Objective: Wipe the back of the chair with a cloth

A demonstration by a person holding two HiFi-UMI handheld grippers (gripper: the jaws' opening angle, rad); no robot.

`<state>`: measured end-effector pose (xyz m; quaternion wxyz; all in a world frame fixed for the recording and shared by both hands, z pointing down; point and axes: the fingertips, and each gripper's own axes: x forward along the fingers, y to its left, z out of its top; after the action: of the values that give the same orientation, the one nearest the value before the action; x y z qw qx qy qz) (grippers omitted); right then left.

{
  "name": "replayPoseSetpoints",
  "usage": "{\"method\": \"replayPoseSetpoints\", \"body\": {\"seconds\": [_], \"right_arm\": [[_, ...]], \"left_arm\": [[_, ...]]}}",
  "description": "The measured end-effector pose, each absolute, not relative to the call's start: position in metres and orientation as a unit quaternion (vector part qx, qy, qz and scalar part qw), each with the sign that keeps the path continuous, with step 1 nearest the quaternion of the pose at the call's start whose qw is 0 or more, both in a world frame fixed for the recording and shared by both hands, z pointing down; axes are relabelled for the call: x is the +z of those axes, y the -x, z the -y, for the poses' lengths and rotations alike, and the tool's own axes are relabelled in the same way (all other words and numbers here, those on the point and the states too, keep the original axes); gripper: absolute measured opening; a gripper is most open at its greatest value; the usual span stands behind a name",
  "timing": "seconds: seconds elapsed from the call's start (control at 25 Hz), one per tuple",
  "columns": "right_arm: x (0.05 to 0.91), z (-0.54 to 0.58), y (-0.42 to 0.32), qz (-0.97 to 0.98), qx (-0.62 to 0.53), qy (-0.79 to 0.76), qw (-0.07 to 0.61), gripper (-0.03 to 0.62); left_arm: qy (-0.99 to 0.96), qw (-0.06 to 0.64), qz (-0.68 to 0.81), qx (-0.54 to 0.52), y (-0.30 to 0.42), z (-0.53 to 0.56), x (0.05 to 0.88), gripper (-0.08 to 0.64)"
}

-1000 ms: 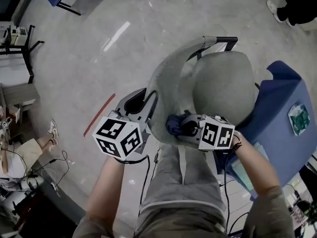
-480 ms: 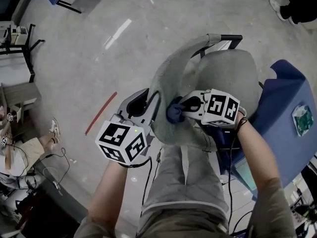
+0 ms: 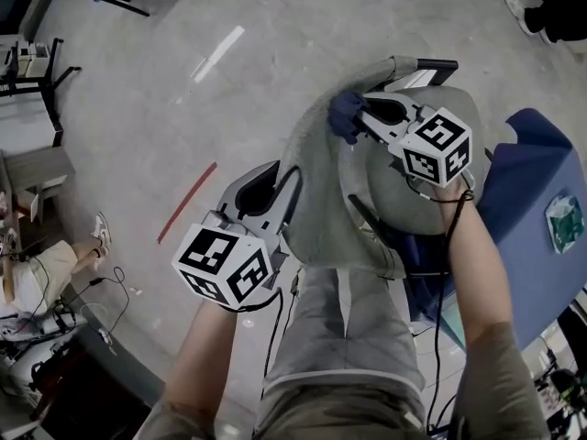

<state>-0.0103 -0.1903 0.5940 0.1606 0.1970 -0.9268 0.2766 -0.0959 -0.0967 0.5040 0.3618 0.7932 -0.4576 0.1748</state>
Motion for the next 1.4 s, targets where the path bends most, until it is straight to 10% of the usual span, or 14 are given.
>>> {"method": "replayPoseSetpoints", "body": {"seconds": [0.48,1.04,1.4], "right_arm": [[0.559,0.176,0.024,0.926,0.253,-0.251,0.121,0.064],[0.507,-0.08,0.041,0.917,0.205,0.239,0.246,0.064],[0.513,-0.034,0.054,0.929,0.178,0.223,0.236,0.063]], "left_arm": [[-0.791,0.369,0.458,0.168,0.096,0.097,0.504,0.101],[-0.789,0.38,0.459,0.149,0.096,0.096,0.502,0.101],[-0.789,0.381,0.459,0.148,0.096,0.098,0.503,0.103]]}}
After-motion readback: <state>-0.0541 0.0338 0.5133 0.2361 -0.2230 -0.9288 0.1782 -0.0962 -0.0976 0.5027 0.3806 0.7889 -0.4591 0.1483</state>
